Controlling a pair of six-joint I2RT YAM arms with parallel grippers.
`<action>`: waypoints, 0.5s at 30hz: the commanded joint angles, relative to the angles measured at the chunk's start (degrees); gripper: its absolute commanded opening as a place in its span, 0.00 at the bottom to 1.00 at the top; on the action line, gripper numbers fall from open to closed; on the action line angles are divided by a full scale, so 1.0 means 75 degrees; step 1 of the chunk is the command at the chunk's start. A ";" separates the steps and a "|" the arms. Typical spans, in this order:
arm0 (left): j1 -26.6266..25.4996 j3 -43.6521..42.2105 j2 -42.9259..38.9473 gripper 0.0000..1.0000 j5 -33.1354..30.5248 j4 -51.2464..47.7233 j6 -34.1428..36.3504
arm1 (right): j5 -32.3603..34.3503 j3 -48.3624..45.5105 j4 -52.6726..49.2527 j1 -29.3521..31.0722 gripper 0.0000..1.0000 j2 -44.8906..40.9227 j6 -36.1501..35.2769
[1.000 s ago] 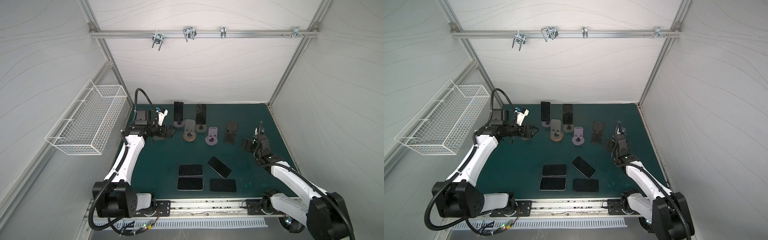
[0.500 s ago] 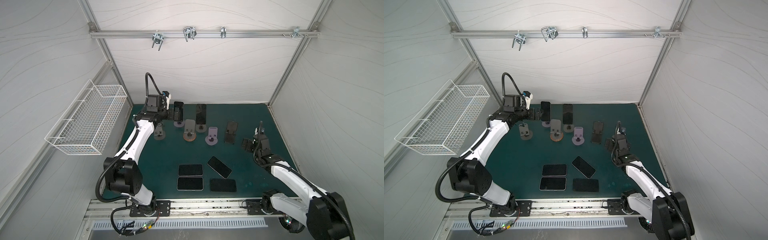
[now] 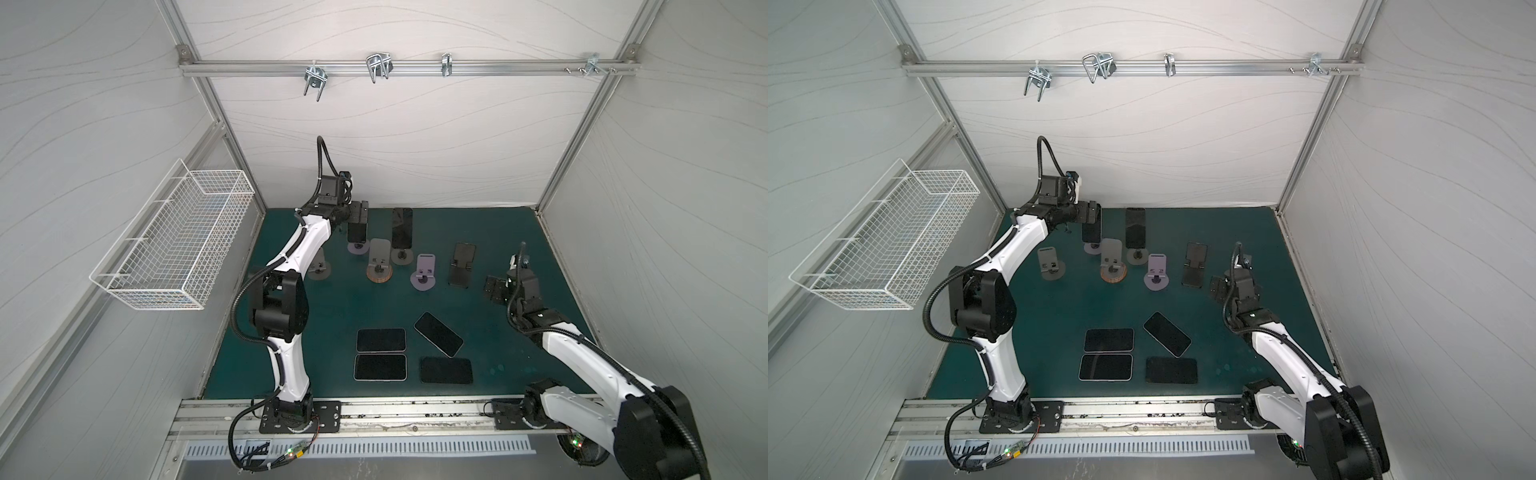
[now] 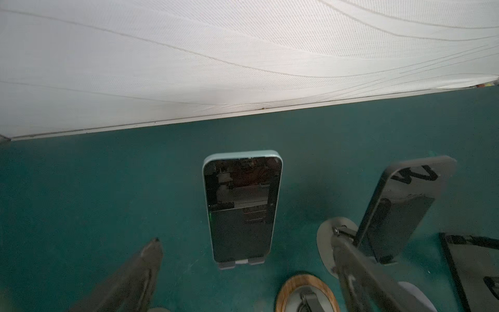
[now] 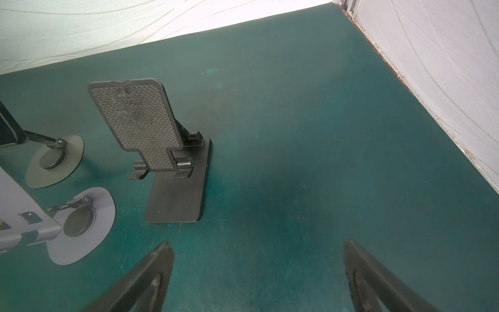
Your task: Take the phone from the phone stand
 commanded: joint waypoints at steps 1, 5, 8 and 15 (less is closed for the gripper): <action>-0.0035 0.0837 0.0462 1.00 -0.0010 -0.0057 0.0361 | -0.0053 -0.0083 0.0131 -0.0051 0.98 -0.0123 -0.0035; -0.0032 0.1128 0.0847 1.00 0.0003 -0.0088 0.0473 | -0.0048 -0.0099 0.0135 -0.0042 0.99 -0.0122 -0.0044; -0.0032 0.1217 0.1060 1.00 -0.0149 -0.0056 0.0396 | -0.0047 -0.0108 0.0132 -0.0048 0.99 -0.0136 -0.0037; -0.0035 0.1280 0.1386 1.00 -0.0242 -0.0144 0.0159 | -0.0054 -0.0089 0.0132 -0.0040 0.99 -0.0118 -0.0038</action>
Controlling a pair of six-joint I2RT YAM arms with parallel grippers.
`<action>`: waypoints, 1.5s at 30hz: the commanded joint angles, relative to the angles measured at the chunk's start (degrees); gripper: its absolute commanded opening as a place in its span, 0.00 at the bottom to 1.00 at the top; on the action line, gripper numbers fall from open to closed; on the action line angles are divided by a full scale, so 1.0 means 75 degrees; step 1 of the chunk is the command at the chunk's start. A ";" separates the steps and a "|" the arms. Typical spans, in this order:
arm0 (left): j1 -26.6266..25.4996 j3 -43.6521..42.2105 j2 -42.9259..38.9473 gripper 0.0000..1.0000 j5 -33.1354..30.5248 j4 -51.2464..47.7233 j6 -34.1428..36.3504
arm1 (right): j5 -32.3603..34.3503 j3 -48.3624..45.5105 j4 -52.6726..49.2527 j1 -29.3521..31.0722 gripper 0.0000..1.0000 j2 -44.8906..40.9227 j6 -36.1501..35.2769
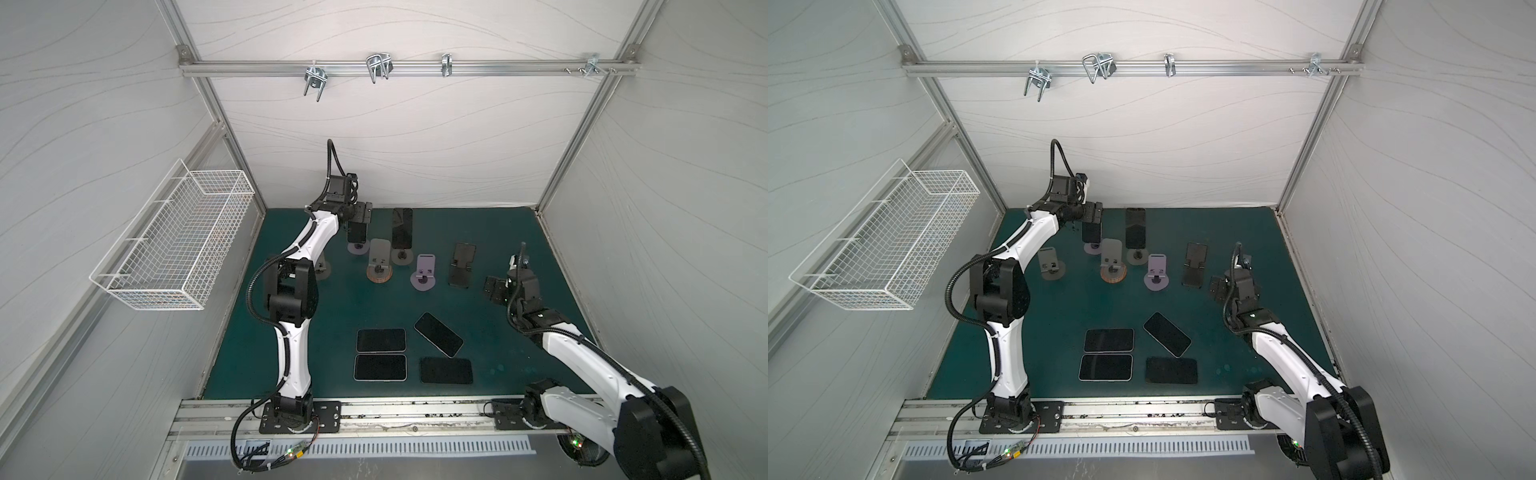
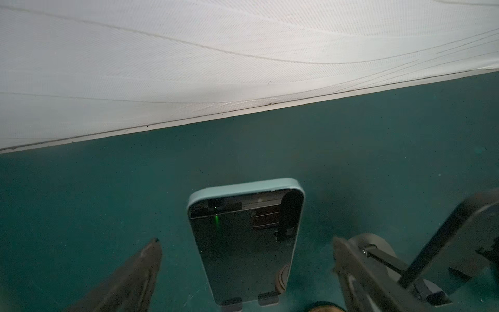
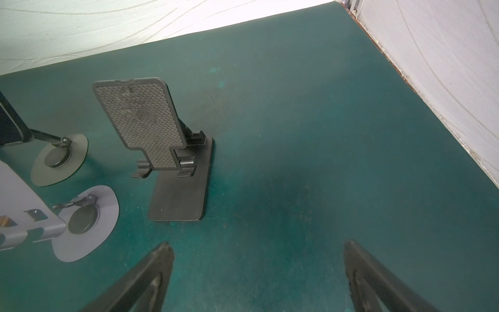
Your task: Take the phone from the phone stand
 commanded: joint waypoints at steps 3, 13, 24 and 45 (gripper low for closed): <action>-0.0033 0.0391 0.0348 0.98 -0.0062 -0.0068 -0.0144 | 0.0023 -0.0089 0.0135 -0.0041 0.99 -0.0106 -0.0041; -0.0096 0.0575 0.0542 0.87 -0.0123 -0.0244 -0.0179 | 0.0023 -0.0089 0.0129 -0.0043 0.99 -0.0106 -0.0053; -0.0192 0.0548 0.0472 0.81 -0.0263 -0.0342 -0.0035 | 0.0021 -0.0103 0.0123 -0.0047 0.99 -0.0118 -0.0047; -0.0278 0.0991 0.0839 1.00 -0.0728 -0.0538 -0.0461 | 0.0023 -0.0089 0.0129 -0.0052 0.99 -0.0106 -0.0041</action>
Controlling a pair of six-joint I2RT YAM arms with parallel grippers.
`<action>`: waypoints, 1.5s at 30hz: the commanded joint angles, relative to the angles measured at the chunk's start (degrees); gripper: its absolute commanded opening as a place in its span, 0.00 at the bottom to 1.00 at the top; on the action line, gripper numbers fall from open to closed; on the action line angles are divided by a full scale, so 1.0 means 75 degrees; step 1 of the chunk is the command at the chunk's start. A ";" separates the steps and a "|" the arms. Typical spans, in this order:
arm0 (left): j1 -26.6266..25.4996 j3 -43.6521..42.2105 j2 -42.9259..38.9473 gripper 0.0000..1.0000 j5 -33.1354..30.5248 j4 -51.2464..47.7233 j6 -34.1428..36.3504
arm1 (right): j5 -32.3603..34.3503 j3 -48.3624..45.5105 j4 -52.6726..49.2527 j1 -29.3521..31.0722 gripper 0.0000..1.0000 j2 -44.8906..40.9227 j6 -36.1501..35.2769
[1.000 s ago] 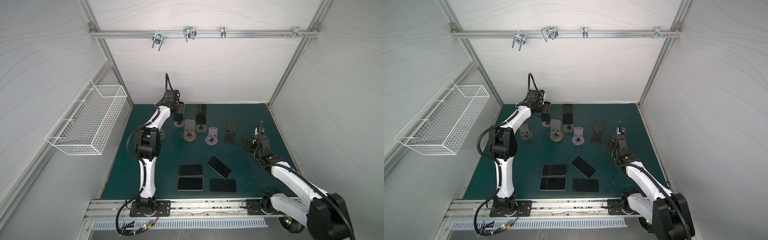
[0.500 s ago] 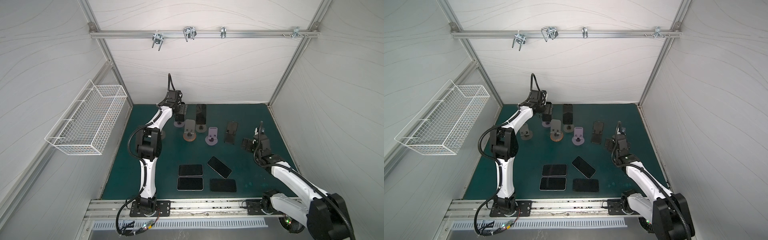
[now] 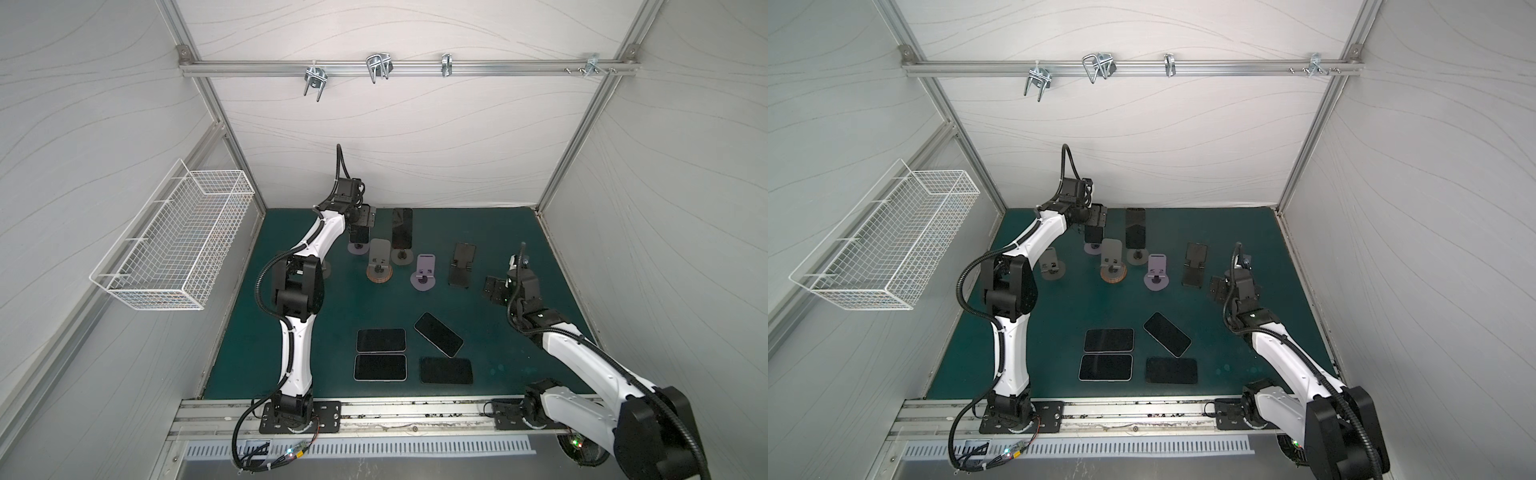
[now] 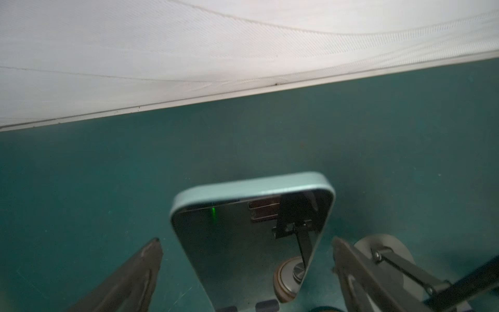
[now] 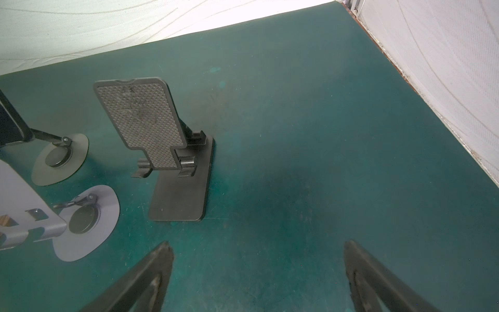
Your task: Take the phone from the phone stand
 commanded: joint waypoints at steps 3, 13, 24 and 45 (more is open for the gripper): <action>-0.0054 0.0641 0.0460 1.00 -0.0401 -0.0193 -0.0282 | 0.0040 -0.0089 0.0132 -0.0052 0.99 -0.0106 -0.0044; -0.0060 0.1052 0.0652 0.91 -0.0214 -0.0448 -0.0267 | 0.0034 -0.0090 0.0132 -0.0050 0.99 -0.0103 -0.0044; -0.0084 0.0781 0.0406 0.75 -0.0126 -0.0333 -0.0159 | 0.0040 -0.0102 0.0130 -0.0042 0.99 -0.0117 -0.0044; -0.0084 0.0045 -0.0870 0.71 -0.0135 0.0024 -0.0077 | 0.0039 -0.0077 0.0126 -0.0039 0.99 -0.0072 -0.0040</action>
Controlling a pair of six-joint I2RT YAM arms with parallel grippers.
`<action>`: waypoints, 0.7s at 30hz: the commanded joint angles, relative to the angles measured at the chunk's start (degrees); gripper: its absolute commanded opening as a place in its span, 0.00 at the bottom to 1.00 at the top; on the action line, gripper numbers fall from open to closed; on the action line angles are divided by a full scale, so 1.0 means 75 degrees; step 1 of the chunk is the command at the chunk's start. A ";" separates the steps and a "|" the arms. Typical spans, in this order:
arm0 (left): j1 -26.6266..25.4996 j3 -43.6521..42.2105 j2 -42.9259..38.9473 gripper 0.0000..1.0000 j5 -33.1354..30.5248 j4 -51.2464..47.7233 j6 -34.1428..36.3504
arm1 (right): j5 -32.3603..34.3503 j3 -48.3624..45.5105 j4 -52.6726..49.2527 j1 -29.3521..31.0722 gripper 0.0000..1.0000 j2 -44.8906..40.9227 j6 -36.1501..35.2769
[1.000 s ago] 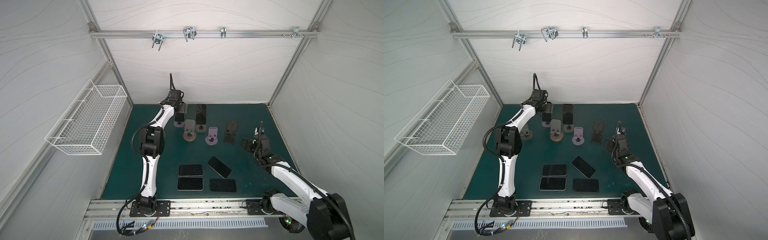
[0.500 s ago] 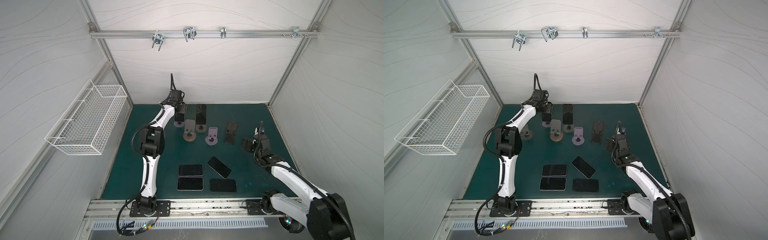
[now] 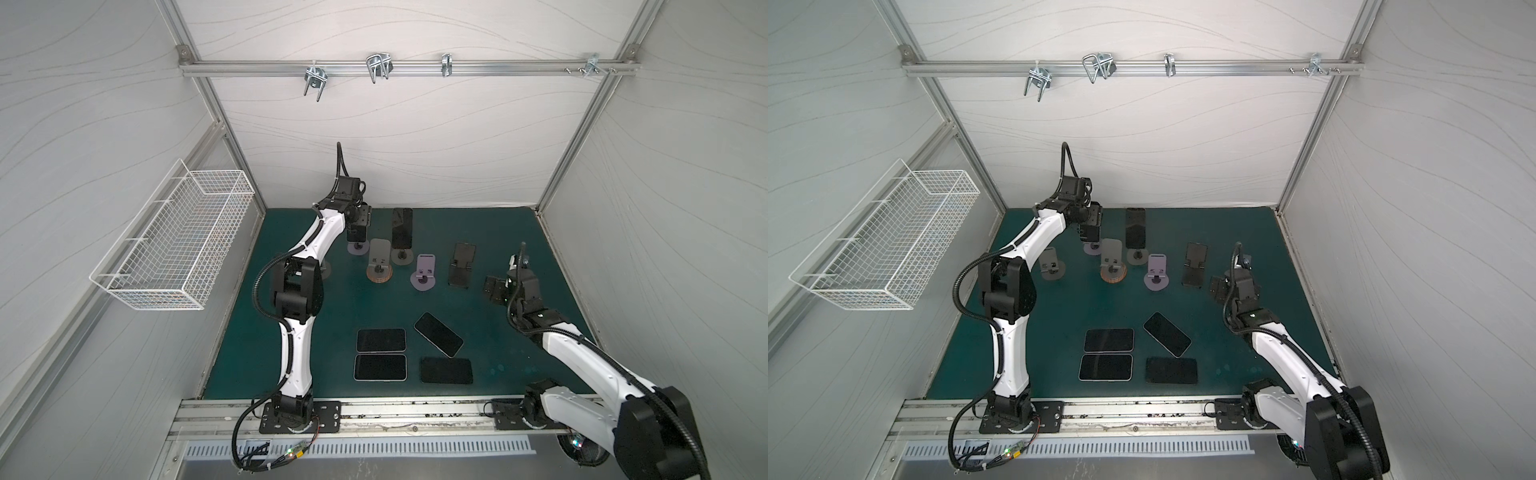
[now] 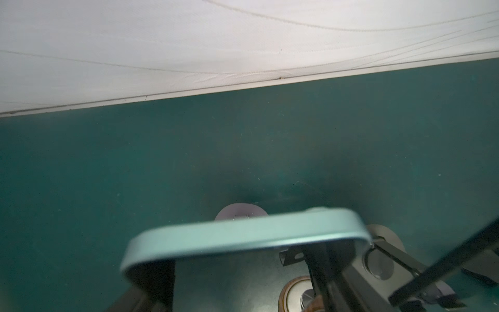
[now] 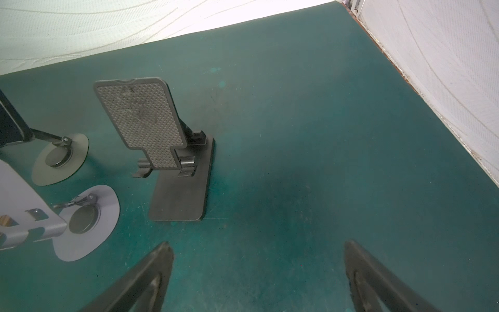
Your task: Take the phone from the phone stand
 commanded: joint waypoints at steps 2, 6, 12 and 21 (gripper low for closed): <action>-0.0029 0.0048 -0.0539 0.71 -0.0013 0.0483 0.0121 | 0.0040 -0.0067 0.0121 -0.0049 0.99 -0.0071 -0.0044; -0.0022 0.0037 -0.0711 0.71 0.0007 0.0280 0.0270 | 0.0032 -0.0065 0.0120 -0.0044 0.99 -0.0059 -0.0043; -0.0022 -0.0312 -0.1355 0.71 0.0748 -0.0136 0.0692 | 0.0035 -0.0042 0.0111 -0.0044 0.99 -0.0022 -0.0041; -0.0022 -0.0813 -0.2363 0.70 0.1491 -0.0738 0.1062 | 0.0012 -0.0042 0.0120 -0.0041 0.99 -0.0025 -0.0056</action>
